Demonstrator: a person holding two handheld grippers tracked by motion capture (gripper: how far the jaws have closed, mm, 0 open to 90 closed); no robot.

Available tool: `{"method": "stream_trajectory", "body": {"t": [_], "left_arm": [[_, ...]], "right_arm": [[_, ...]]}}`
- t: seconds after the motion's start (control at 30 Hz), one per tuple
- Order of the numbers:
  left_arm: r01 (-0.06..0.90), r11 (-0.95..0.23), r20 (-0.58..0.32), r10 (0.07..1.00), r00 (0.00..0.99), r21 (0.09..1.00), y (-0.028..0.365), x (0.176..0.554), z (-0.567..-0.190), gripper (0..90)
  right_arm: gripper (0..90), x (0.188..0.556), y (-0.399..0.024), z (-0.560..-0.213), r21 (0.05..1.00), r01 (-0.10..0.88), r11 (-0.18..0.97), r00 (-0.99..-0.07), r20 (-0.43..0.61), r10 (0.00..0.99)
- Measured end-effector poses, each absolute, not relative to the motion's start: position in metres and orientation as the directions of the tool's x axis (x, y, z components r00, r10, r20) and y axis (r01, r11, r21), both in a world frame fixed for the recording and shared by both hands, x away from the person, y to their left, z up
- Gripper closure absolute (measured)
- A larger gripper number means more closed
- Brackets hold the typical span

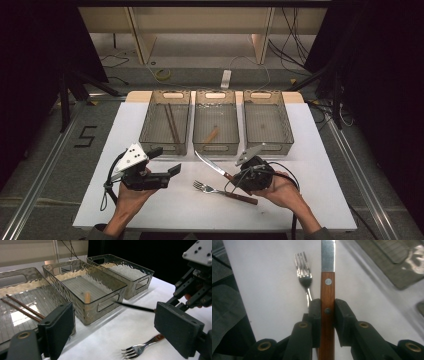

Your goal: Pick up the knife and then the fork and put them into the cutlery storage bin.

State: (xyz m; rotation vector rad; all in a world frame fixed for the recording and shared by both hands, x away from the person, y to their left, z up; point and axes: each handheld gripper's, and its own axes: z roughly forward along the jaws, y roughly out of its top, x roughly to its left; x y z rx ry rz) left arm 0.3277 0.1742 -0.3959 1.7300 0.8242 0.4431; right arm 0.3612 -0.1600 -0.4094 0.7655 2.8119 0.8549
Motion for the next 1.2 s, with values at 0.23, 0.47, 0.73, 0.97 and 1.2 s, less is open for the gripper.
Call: {"method": "stream_trajectory", "body": {"t": [0.23,0.47,0.73,0.97,1.2], "left_arm": [[0.303,-0.139,-0.114,0.718,0.686,0.943,0.174,0.328,-0.396,15.7],[0.3,-0.137,-0.114,0.718,0.686,0.944,0.174,0.328,-0.397,15.6],[0.296,-0.136,-0.111,0.72,0.685,0.946,0.174,0.328,-0.397,15.6],[0.294,-0.138,-0.108,0.72,0.686,0.946,0.174,0.328,-0.397,15.6],[0.292,-0.136,-0.107,0.721,0.684,0.947,0.174,0.327,-0.397,15.6]], "right_arm": [[76.9,0.369,-0.175,-0.4,0.586,0.464,0.664,-0.834,0.035,0.551],[76.9,0.378,-0.194,-0.386,0.638,0.481,0.601,-0.792,0.022,0.611],[76.9,0.39,-0.212,-0.373,0.681,0.497,0.538,-0.745,0.016,0.667],[76.9,0.399,-0.218,-0.371,0.693,0.505,0.515,-0.718,0.007,0.696],[76.9,0.404,-0.222,-0.369,0.696,0.508,0.508,-0.702,-0.007,0.712]]}}
